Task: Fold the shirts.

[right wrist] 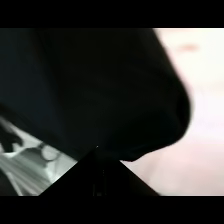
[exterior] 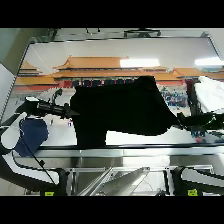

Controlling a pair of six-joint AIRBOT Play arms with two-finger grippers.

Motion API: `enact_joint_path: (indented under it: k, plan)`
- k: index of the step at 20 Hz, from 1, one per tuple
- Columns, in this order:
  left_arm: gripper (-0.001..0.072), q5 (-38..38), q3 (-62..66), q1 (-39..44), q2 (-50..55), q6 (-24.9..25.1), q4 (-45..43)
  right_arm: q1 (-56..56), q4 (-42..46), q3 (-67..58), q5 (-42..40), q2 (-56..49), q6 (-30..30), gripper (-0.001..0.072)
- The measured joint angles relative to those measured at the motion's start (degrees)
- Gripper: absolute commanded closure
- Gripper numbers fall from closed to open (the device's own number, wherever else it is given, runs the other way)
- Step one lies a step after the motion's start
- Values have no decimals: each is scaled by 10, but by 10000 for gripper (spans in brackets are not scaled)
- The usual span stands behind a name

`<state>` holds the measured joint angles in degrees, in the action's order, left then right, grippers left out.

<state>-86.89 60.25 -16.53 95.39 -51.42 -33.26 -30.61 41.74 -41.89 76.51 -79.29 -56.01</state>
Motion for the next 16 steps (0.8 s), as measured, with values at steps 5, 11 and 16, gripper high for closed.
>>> enact_joint_path:
  k: [5,11,16]
  plan:
    - [694,-109,14,-39,-141,50,247,0,-217,-90,94,134,48,695]
    - [684,-146,189,-165,-368,59,561,-1,-415,-274,-25,360,103,694]
    - [684,-86,320,-344,-427,-11,637,-1,-439,-350,-205,461,120,696]
